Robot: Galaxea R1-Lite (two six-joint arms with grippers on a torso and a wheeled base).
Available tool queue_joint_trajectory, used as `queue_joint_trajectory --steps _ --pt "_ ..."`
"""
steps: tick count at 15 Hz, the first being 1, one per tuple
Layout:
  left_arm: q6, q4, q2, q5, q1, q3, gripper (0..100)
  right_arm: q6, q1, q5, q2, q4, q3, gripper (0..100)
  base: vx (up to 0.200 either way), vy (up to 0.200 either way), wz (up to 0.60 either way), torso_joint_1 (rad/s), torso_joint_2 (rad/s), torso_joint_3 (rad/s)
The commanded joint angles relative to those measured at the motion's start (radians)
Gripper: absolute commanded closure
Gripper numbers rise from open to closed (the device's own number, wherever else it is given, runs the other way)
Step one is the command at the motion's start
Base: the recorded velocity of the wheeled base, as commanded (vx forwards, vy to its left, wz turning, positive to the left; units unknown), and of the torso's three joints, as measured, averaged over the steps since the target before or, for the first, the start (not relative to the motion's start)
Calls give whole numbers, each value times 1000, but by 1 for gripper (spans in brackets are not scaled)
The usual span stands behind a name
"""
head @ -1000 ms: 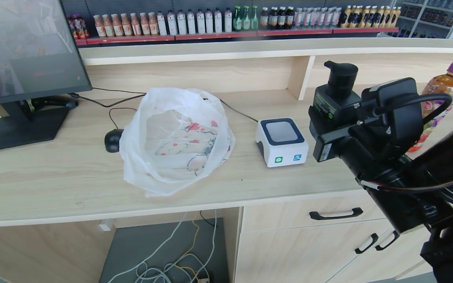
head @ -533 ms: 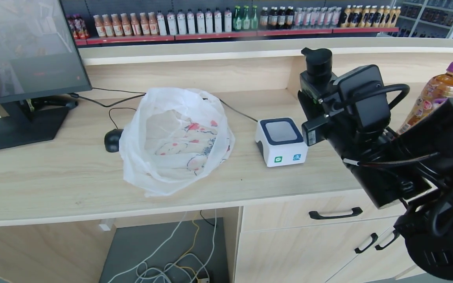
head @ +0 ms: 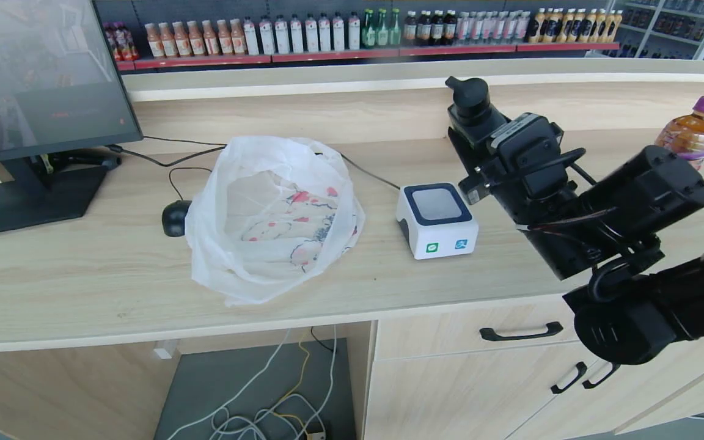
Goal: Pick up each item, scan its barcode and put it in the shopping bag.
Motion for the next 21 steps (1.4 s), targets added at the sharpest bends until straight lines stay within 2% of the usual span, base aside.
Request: queue_joint_trajectory --steps 1,21 --pt "0 0 0 0 0 0 0 -8 -6 20 83 -19 -4 100 0 0 0 0 0 0" --pt "0 0 0 0 0 0 0 -69 47 18 175 -19 -15 100 0 0 0 0 0 0"
